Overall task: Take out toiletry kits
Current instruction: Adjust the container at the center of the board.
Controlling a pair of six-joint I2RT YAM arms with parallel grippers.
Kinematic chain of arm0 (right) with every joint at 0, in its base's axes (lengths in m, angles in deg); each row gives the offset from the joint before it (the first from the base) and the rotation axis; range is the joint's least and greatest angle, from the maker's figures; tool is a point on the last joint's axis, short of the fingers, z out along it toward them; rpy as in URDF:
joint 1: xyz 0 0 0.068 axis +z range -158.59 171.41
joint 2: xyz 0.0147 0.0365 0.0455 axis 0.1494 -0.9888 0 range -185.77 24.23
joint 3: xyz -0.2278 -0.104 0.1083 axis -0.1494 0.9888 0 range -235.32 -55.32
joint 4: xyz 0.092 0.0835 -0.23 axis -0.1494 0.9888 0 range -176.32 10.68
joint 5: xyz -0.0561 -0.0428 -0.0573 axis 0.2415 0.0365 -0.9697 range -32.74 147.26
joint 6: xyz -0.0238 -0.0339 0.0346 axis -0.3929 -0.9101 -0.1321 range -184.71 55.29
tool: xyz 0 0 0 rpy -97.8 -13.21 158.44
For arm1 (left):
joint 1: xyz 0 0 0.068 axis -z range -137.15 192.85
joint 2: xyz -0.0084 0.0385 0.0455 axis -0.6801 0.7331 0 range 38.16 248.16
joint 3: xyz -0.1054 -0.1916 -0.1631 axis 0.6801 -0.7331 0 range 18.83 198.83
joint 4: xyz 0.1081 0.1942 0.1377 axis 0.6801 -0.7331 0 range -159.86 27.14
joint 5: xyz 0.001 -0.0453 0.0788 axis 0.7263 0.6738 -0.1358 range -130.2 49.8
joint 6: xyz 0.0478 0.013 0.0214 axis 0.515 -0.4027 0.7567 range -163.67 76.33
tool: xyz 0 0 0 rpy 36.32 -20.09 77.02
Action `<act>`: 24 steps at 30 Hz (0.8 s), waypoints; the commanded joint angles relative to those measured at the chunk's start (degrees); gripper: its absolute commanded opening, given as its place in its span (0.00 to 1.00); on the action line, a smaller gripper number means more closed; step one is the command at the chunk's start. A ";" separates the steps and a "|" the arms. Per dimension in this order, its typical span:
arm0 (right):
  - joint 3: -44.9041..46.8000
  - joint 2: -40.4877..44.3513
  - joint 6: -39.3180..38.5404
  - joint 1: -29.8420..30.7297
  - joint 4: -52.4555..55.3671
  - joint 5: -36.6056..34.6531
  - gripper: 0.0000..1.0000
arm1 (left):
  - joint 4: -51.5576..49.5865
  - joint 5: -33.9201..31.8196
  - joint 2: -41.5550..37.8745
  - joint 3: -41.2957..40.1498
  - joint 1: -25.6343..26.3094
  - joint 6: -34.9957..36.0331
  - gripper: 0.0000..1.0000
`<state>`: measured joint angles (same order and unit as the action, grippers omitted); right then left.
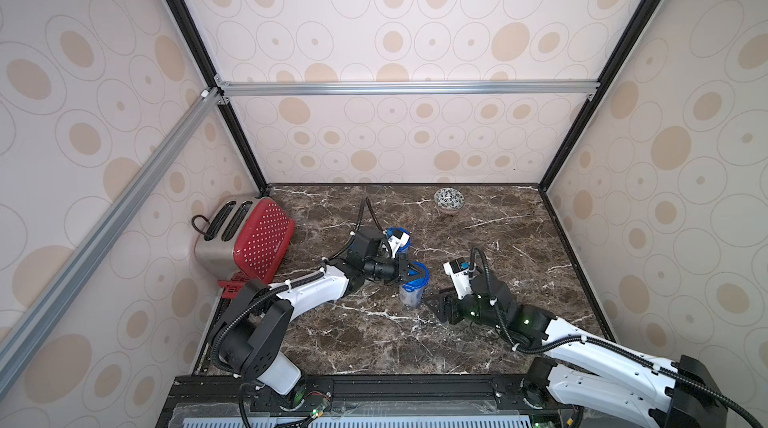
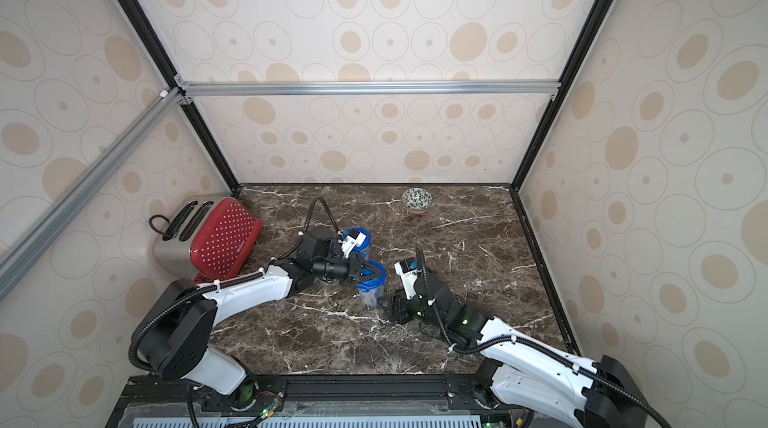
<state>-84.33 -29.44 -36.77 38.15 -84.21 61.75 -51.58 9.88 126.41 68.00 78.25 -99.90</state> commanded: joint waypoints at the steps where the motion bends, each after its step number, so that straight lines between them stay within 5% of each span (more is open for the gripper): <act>1: -1.83 0.14 -3.64 -2.55 3.61 1.99 0.65 | -10.08 -0.98 -2.56 3.87 0.29 3.62 0.04; 6: -2.99 -1.50 -6.63 -3.34 4.05 4.71 0.65 | -16.86 -0.69 -5.15 8.28 0.26 7.58 0.36; 12: -5.13 -4.87 -11.24 -3.52 5.45 5.18 0.65 | -33.75 -4.44 -6.80 17.15 -0.06 18.40 0.61; 15: -7.62 -7.61 -12.98 -3.59 7.05 5.53 0.64 | -42.09 -8.96 -7.84 20.43 -0.47 23.82 0.66; 24: -9.59 -11.25 -12.40 -5.70 5.02 2.95 0.57 | -44.33 -12.89 -5.46 21.63 -2.76 25.00 0.65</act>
<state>-92.42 -40.06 -48.77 33.54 -78.39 65.42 -91.77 -0.63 120.23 87.34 75.87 -78.07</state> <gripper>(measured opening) 0.571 0.652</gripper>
